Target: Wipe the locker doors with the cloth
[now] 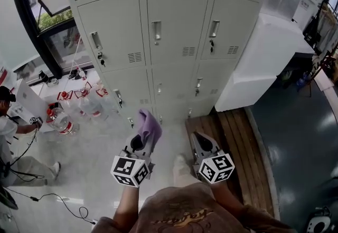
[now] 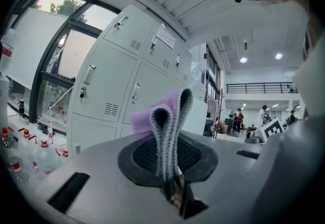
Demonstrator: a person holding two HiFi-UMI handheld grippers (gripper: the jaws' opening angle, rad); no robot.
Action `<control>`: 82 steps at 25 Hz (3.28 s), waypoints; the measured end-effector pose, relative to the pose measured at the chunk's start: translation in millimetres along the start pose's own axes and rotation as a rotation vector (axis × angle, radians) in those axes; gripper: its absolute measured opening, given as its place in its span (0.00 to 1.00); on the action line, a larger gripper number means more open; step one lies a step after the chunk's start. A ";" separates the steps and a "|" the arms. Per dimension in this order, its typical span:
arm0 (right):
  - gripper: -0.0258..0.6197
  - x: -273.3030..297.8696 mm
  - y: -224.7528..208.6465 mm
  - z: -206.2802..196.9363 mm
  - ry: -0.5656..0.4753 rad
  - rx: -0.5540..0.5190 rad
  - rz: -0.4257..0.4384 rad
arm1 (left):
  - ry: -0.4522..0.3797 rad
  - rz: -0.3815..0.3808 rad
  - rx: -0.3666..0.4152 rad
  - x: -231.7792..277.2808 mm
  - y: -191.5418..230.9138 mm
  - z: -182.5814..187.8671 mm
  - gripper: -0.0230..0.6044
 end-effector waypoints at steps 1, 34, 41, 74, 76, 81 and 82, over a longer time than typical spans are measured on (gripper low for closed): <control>0.04 10.5 -4.9 6.5 0.002 -0.011 0.010 | 0.000 0.006 0.003 11.5 4.8 4.1 0.10; 0.04 201.3 -102.0 86.9 0.081 -0.004 0.162 | 0.036 0.120 0.185 203.5 100.6 80.7 0.10; 0.04 203.6 -96.9 85.1 0.072 0.005 0.147 | -0.060 0.096 0.380 218.0 107.5 142.1 0.11; 0.04 220.9 -107.2 91.5 0.047 0.029 0.129 | -0.147 0.225 1.187 286.1 127.1 348.9 0.11; 0.04 222.4 -108.9 92.0 0.047 0.029 0.127 | -0.136 0.223 1.198 292.5 128.9 347.0 0.11; 0.04 226.9 -112.2 96.4 0.037 0.028 0.125 | -0.118 0.200 1.190 303.6 131.3 345.1 0.11; 0.04 228.0 -112.7 97.3 0.034 0.028 0.125 | -0.113 0.191 1.181 305.3 131.8 345.1 0.11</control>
Point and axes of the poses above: the fingertips, and each gripper's own axes: x forward along the fingers, y to its left, z out of its top, the point moved 2 cm from there along -x, backward along the fingers, and after that the axes turned 5 degrees about x, right-handed, at the moved point
